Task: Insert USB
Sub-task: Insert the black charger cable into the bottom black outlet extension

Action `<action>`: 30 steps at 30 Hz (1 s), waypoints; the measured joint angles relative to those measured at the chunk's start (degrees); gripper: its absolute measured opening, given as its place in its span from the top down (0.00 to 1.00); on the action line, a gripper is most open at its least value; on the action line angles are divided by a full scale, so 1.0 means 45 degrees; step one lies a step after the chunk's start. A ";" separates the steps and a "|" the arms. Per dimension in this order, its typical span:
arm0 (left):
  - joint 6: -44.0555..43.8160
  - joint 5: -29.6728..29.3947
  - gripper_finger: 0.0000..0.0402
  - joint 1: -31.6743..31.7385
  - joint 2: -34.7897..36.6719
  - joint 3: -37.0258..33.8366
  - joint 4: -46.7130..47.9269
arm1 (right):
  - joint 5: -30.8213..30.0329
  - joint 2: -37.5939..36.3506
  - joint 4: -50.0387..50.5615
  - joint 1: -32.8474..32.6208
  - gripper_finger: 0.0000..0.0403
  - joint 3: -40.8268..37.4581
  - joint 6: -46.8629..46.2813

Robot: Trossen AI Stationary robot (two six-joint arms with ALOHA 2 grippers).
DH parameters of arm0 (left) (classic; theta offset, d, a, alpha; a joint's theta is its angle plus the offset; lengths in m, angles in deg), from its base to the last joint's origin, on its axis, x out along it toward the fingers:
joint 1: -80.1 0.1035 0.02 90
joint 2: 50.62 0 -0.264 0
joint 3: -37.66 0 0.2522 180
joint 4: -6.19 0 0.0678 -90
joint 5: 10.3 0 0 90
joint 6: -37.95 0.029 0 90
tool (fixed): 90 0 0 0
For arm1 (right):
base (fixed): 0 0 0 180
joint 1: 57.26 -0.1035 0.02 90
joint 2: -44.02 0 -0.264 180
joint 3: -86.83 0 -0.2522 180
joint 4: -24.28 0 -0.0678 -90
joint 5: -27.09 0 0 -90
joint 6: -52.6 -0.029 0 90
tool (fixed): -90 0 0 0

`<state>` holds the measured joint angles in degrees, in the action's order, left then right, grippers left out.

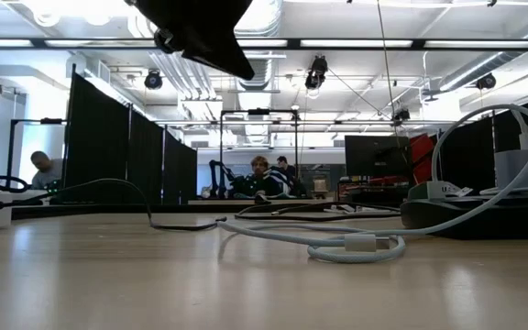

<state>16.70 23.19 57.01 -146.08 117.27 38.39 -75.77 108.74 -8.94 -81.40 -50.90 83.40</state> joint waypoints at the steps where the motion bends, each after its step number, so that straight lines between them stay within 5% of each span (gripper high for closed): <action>1: -0.0146 0.0000 0.93 0.0000 0.0000 0.0002 0.0108 | 0.0045 0.0197 -0.0001 0.0154 0.98 0.0025 0.0074; 16: 0.0360 -0.1185 0.93 0.1198 -0.0005 -0.0633 0.0192 | -0.0075 0.1021 0.0434 0.0902 0.89 0.0029 0.2969; 24: 0.2904 0.2258 0.93 0.2654 -0.0005 -0.0643 -0.1353 | -0.1156 0.1011 0.0482 0.0903 0.75 0.0034 0.3057; 30: 0.4981 0.2728 0.93 0.3329 0.0025 -0.0643 -0.3256 | -0.1215 0.1006 0.0553 0.0902 0.70 0.0052 0.1207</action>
<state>39.12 35.47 71.99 -145.97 114.38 23.74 -81.24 113.27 -6.45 -77.34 -50.66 88.83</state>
